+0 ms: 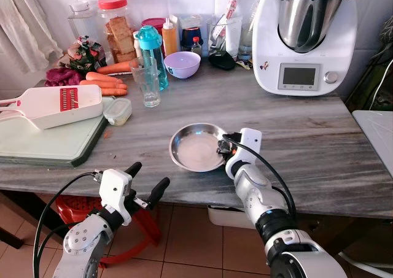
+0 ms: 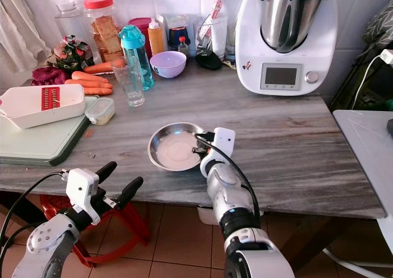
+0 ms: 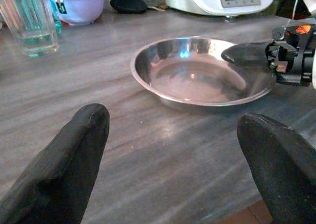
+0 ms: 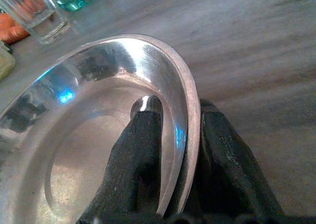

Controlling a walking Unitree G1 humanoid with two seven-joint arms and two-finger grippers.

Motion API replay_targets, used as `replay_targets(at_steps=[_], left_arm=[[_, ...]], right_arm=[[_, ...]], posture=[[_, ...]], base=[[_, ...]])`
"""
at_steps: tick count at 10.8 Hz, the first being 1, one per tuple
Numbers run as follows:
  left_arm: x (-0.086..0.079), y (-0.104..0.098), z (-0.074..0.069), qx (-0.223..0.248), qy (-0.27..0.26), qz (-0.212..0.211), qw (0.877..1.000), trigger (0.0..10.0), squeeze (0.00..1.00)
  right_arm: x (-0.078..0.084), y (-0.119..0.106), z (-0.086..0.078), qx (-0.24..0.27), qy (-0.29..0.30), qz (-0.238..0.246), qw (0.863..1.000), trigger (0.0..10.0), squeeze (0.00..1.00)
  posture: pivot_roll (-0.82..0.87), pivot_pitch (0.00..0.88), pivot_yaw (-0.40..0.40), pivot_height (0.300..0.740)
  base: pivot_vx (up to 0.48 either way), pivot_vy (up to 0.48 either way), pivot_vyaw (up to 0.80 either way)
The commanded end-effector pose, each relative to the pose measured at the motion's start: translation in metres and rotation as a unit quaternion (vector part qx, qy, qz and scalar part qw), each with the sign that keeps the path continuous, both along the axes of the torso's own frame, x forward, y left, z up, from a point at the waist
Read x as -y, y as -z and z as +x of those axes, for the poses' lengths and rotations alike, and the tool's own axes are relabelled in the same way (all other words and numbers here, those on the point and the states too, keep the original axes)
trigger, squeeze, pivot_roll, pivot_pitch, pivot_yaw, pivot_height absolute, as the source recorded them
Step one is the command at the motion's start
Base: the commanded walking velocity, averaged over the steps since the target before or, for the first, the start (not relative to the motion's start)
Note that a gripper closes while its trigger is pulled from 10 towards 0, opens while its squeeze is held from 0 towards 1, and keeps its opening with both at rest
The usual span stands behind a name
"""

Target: Setting the table

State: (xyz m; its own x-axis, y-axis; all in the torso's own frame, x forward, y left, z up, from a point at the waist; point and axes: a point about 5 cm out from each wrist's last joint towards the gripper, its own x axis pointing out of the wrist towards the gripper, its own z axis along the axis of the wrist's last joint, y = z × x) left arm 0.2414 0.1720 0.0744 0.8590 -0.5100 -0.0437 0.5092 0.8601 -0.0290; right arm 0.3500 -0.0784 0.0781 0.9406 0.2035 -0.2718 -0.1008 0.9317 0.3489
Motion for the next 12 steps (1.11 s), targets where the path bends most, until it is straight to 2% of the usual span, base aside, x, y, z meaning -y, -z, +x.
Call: replay_targets(at_steps=[1, 2, 3, 7, 12], left_arm=[[-0.001, -0.003, 0.000, 0.007, 0.000, 0.008, 1.000, 10.0, 0.00], [-0.001, -0.003, 0.000, 0.007, 0.000, 0.007, 1.000, 10.0, 0.00], [0.000, -0.002, 0.000, 0.006, 0.003, 0.007, 1.000, 10.0, 0.00], [0.003, -0.002, 0.000, 0.007, 0.022, 0.002, 1.000, 10.0, 0.00], [0.004, 0.002, 0.000, -0.002, 0.043, 0.015, 0.999, 10.0, 0.00]], right_arm=[[-0.008, -0.003, 0.001, -0.001, -0.012, 0.005, 1.000, 10.0, 0.00], [-0.009, -0.001, 0.001, -0.005, -0.013, 0.007, 1.000, 10.0, 0.00], [-0.011, -0.001, 0.000, -0.005, -0.017, 0.010, 1.000, 10.0, 1.00], [-0.009, 0.001, 0.000, -0.002, -0.017, 0.009, 1.000, 10.0, 1.00], [0.000, 0.007, -0.003, -0.004, -0.008, 0.011, 1.000, 10.0, 1.00]], posture=[[0.08, 0.000, 0.053, 0.740], [0.08, 0.000, 0.053, 0.740], [0.08, 0.000, 0.053, 0.740], [0.08, 0.000, 0.052, 0.740], [0.07, 0.000, 0.055, 0.740]], base=[[0.000, 0.000, 0.00], [0.000, 0.000, 0.00], [0.000, 0.000, 0.00], [0.000, 0.000, 0.00], [0.000, 0.000, 0.00]])
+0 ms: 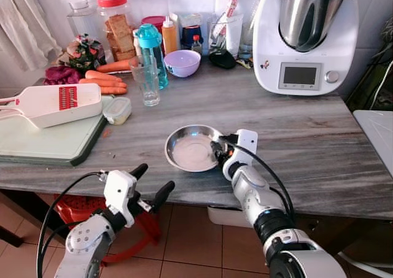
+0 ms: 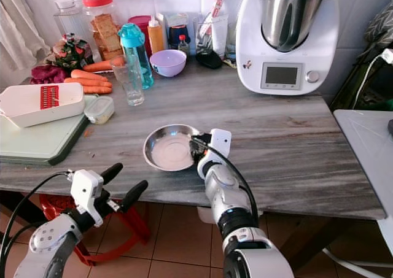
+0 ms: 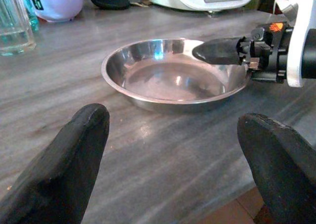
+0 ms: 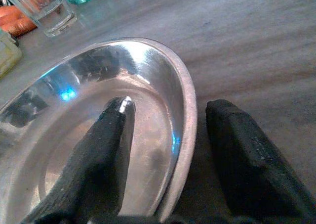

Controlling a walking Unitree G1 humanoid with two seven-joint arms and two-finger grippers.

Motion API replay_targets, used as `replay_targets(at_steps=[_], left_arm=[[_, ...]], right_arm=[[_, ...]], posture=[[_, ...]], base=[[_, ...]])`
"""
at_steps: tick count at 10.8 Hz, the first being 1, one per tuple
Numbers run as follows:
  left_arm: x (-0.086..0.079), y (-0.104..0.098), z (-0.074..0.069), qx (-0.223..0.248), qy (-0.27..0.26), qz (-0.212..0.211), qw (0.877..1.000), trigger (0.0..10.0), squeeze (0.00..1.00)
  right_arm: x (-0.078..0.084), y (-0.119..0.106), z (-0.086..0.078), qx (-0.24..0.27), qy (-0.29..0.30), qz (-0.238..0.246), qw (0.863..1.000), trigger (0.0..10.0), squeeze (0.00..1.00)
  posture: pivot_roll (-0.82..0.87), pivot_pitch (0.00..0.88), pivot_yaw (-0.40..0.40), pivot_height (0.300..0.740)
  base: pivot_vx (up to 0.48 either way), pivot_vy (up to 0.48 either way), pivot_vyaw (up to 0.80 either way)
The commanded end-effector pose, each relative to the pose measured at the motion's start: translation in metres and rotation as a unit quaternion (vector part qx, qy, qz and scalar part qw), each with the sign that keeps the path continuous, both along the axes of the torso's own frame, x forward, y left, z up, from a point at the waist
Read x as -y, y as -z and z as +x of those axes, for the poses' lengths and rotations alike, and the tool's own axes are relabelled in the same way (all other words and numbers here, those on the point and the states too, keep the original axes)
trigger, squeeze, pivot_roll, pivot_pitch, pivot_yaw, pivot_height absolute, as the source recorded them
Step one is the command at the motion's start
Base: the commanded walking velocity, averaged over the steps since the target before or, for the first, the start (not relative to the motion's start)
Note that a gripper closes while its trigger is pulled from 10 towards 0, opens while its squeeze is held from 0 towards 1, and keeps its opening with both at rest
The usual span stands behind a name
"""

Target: Setting the table

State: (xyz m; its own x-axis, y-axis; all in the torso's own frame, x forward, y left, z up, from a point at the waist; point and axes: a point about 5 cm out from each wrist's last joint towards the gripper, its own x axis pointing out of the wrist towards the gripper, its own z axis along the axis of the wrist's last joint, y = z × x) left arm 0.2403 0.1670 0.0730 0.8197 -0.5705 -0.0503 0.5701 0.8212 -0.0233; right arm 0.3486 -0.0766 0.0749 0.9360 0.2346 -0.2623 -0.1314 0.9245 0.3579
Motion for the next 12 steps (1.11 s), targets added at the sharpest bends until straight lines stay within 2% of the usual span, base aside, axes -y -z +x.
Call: replay_targets(at_steps=[1, 6, 7, 9, 12], left_arm=[[-0.001, 0.001, 0.000, -0.003, 0.015, 0.015, 1.000, 10.0, 0.00], [-0.003, 0.005, -0.001, -0.004, 0.013, 0.019, 1.000, 10.0, 0.00], [-0.004, 0.004, 0.000, 0.006, 0.003, 0.018, 1.000, 10.0, 0.00], [-0.004, 0.004, 0.003, 0.012, -0.008, 0.019, 1.000, 10.0, 0.00], [0.002, 0.003, 0.009, 0.022, -0.015, 0.013, 1.000, 10.0, 0.00]], right_arm=[[0.003, 0.004, -0.002, -0.006, 0.010, 0.007, 1.000, 10.0, 1.00], [0.010, -0.012, -0.002, 0.048, 0.016, -0.008, 0.999, 10.0, 1.00], [0.014, -0.018, -0.002, 0.075, 0.031, -0.017, 0.997, 10.0, 1.00], [0.018, -0.020, -0.007, 0.096, 0.036, -0.021, 0.994, 10.0, 1.00], [0.028, -0.017, -0.014, 0.098, 0.046, -0.030, 0.994, 10.0, 1.00]], posture=[[0.07, 0.000, 0.057, 0.740], [0.07, 0.000, 0.056, 0.740], [0.07, 0.000, 0.056, 0.740], [0.06, 0.000, 0.058, 0.740], [0.05, 0.000, 0.060, 0.740]], base=[[0.000, 0.000, 0.00], [0.000, 0.000, 0.00], [0.000, 0.000, 0.00], [0.000, 0.000, 0.00], [0.000, 0.000, 0.00]])
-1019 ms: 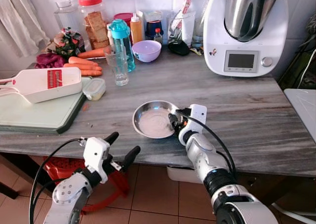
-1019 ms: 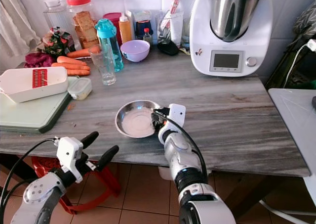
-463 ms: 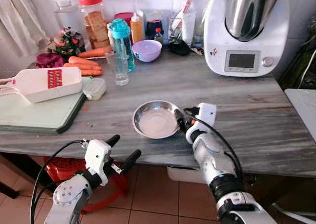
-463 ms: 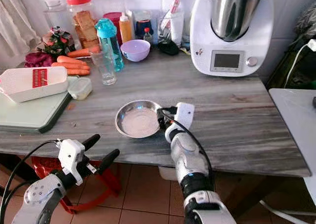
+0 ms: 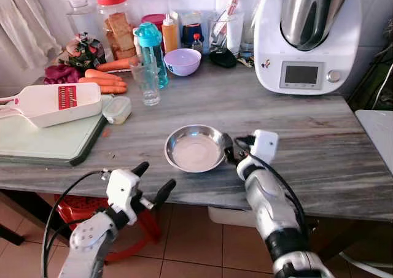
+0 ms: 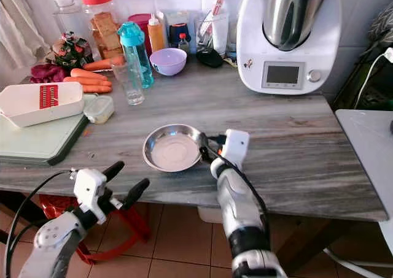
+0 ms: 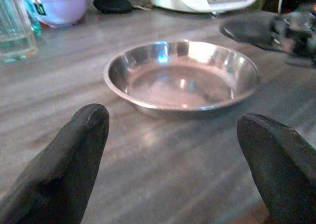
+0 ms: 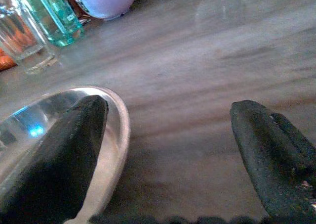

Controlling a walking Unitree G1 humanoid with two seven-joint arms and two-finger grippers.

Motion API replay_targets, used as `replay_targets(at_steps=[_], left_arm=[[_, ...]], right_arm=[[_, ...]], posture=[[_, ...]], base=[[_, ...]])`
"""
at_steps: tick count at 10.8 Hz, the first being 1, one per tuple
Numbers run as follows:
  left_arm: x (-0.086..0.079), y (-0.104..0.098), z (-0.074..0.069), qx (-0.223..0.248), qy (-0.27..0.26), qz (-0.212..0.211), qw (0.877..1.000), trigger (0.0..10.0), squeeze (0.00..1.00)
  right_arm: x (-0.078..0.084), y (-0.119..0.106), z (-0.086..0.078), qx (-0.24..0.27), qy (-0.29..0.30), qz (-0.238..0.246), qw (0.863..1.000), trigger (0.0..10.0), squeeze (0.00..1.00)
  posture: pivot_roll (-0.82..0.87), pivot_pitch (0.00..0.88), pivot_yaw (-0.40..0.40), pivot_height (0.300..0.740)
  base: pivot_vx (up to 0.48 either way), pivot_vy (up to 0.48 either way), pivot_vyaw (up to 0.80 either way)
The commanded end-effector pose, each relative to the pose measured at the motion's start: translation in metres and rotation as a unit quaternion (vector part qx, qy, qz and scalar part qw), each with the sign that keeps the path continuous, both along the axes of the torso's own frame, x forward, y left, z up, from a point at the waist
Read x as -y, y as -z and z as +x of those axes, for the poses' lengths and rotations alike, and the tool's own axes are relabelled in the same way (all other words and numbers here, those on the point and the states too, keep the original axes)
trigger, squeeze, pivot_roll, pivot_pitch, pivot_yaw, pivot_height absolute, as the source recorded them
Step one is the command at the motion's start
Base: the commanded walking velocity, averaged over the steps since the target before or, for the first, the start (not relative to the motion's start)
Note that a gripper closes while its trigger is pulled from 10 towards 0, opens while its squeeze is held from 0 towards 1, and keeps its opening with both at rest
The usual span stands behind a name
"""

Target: Setting the table

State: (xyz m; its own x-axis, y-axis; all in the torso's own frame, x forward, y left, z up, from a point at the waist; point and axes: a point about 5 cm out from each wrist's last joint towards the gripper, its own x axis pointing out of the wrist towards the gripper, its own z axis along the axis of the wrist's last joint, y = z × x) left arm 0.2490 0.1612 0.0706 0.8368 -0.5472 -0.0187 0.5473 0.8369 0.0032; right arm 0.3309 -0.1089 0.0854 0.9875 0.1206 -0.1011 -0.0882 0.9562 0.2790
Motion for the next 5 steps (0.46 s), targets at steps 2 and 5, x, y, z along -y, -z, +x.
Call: replay_targets(at_steps=[2, 5], left_arm=[[-0.002, -0.009, 0.009, 0.026, -0.042, 0.003, 0.999, 10.0, 0.00], [-0.005, -0.015, 0.022, 0.027, -0.140, 0.006, 0.990, 10.0, 0.00]], right_arm=[[0.013, -0.010, -0.010, 0.040, 0.023, -0.026, 0.999, 10.0, 1.00], [0.044, -0.031, -0.039, 0.120, 0.057, -0.082, 0.988, 10.0, 1.00]], posture=[[0.05, 0.000, 0.056, 0.740], [0.03, 0.000, 0.058, 0.740]], base=[[0.000, 0.000, 0.00], [0.000, 0.000, 0.00]])
